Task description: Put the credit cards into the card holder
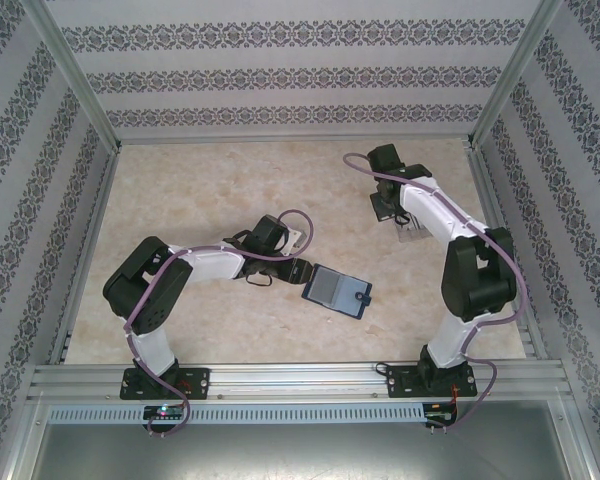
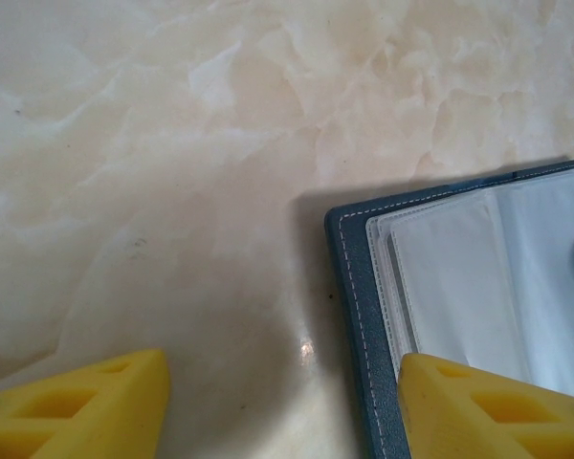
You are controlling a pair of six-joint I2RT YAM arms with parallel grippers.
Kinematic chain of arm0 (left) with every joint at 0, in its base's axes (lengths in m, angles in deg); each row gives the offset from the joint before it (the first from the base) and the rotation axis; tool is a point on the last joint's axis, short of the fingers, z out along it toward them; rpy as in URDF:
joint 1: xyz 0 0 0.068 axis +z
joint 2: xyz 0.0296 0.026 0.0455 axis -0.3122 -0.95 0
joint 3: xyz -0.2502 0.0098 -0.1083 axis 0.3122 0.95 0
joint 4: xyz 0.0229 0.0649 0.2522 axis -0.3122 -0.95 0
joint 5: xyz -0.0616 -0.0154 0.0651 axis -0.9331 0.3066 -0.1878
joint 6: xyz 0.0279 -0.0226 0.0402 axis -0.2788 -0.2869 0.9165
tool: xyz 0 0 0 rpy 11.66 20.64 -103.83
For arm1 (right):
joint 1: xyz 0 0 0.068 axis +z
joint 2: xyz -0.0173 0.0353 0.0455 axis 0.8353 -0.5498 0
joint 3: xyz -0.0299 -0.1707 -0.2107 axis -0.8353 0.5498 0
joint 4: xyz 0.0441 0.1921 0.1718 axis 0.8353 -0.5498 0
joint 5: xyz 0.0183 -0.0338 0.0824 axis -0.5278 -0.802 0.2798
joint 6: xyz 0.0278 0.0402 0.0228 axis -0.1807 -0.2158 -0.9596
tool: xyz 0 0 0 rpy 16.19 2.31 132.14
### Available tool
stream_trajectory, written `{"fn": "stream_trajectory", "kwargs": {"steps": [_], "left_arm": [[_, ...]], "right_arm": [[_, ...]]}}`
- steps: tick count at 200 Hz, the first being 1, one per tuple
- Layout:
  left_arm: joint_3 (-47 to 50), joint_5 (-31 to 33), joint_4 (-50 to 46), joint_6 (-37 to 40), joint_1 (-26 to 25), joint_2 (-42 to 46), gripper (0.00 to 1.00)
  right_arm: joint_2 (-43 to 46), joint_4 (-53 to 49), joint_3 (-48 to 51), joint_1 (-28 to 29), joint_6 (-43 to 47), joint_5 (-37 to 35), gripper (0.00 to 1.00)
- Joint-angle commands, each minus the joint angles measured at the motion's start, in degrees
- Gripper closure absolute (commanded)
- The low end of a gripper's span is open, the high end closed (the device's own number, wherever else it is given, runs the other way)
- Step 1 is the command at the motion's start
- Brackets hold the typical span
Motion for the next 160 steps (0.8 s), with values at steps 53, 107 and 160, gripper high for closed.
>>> {"fn": "stream_trajectory", "kwargs": {"steps": [53, 107, 160], "left_arm": [[-0.53, 0.0, -2.38, 0.38, 0.76, 2.87, 0.35], [-2.12, -3.72, -2.52, 0.12, 0.66, -0.02, 0.47], [-2.86, -7.94, -0.81, -0.95, 0.34, -2.28, 0.52]], "right_arm": [[20.55, 2.13, 14.04, 0.79, -12.21, 27.31, 1.0], [36.19, 14.85, 37.94, 1.9, -29.79, 54.14, 0.99], [34.81, 28.31, 52.16, 1.49, -35.61, 63.5, 0.97]]}}
